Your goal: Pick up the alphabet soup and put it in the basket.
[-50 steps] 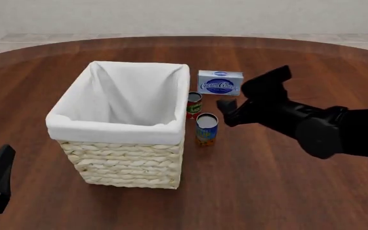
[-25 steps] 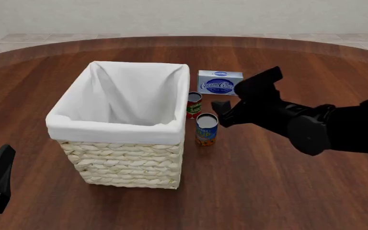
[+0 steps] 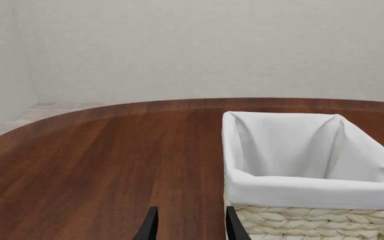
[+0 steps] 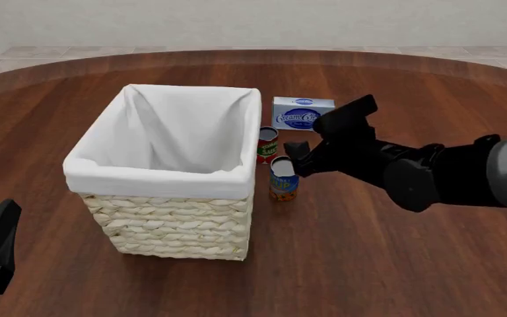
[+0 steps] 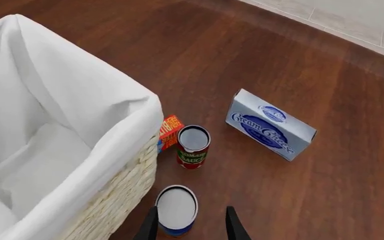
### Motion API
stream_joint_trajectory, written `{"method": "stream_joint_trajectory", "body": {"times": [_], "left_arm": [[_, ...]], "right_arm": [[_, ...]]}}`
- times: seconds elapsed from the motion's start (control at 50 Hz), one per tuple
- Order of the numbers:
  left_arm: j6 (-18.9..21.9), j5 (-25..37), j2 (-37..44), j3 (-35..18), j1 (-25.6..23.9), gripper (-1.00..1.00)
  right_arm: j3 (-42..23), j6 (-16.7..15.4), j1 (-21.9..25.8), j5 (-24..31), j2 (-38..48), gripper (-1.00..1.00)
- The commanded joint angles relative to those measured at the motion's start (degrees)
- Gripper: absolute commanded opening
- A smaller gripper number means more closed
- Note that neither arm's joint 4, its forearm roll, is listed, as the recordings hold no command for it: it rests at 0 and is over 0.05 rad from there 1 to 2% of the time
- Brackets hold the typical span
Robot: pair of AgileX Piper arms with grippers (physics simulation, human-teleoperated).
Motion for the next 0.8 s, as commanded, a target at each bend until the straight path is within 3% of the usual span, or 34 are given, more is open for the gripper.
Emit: {"method": "stream_joint_trajectory", "body": {"times": [0.02, 0.8], "left_arm": [[0.0, 0.0, 0.0, 0.0, 0.0, 1.00], [0.0, 0.0, 0.0, 0.0, 0.0, 1.00]], "right_arm": [[-0.7, 0.1, 0.7, -0.1, 1.0, 1.00], [-1.8, 1.4, 1.3, -1.1, 4.0, 1.00]]}}
